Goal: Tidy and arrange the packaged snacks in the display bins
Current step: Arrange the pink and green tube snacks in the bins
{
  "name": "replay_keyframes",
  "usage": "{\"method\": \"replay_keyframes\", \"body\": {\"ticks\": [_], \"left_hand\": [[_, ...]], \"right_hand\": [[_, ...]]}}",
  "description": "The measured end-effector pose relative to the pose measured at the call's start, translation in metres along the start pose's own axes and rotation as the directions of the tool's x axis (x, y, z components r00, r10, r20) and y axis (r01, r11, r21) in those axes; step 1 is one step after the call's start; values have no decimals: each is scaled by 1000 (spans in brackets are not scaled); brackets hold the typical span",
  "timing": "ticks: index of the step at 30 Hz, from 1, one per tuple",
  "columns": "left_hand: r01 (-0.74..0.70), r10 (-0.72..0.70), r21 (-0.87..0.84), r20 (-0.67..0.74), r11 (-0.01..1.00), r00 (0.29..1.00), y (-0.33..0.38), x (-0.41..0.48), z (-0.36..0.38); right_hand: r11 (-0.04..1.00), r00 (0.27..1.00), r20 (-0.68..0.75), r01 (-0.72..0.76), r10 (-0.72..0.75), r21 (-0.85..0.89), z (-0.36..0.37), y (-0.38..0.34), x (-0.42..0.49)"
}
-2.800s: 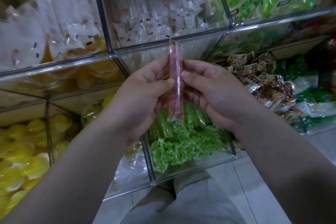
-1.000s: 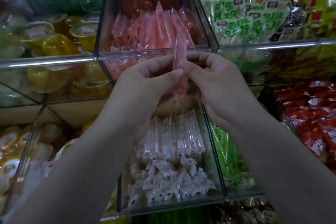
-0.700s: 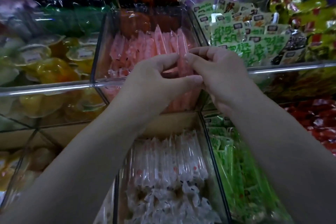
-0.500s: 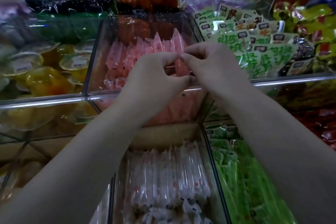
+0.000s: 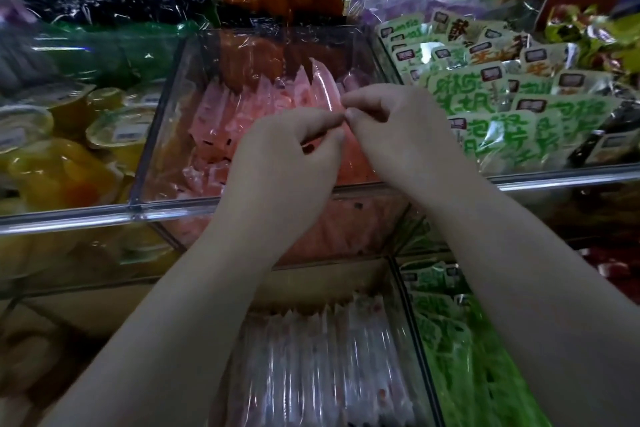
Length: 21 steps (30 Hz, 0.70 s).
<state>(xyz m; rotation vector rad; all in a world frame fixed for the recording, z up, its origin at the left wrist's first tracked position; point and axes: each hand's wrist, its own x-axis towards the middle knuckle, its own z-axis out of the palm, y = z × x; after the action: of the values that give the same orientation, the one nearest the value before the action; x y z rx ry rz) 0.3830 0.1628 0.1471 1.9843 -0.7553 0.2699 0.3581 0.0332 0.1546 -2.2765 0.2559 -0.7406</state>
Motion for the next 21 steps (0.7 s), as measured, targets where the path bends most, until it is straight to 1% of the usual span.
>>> {"method": "replay_keyframes", "body": {"ticks": [3, 5, 7, 9, 13, 14, 17, 18, 21], "left_hand": [[145, -140, -168, 41, 975, 989, 1, 2, -5], [217, -204, -235, 79, 948, 976, -1, 5, -8], [258, -239, -293, 100, 921, 966, -5, 7, -9], [261, -239, -329, 105, 907, 965, -7, 7, -9], [224, -231, -403, 31, 887, 972, -6, -4, -14], [233, -243, -445, 35, 865, 969, -4, -8, -16], [277, -286, -619, 88, 734, 954, 4, -27, -23], [277, -284, -646, 96, 711, 954, 8, -33, -25], [256, -256, -679, 102, 689, 961, 20, -50, -30]], "right_hand": [[993, 999, 12, -35, 34, 115, -4, 1, -3], [988, 999, 17, -44, 42, 151, -6, 1, -6], [983, 998, 29, -55, 51, 174, -8, 0, -9], [971, 996, 19, -88, 86, 221, -9, 0, -13], [914, 985, -20, -151, 171, 376, -11, -2, -28], [907, 983, -24, -156, 180, 391, -12, -3, -33], [898, 987, -19, -138, 160, 417, -17, -8, -53], [891, 988, -13, -136, 157, 432, -18, -11, -59], [876, 989, 3, -135, 150, 464, -25, -19, -78]]}}
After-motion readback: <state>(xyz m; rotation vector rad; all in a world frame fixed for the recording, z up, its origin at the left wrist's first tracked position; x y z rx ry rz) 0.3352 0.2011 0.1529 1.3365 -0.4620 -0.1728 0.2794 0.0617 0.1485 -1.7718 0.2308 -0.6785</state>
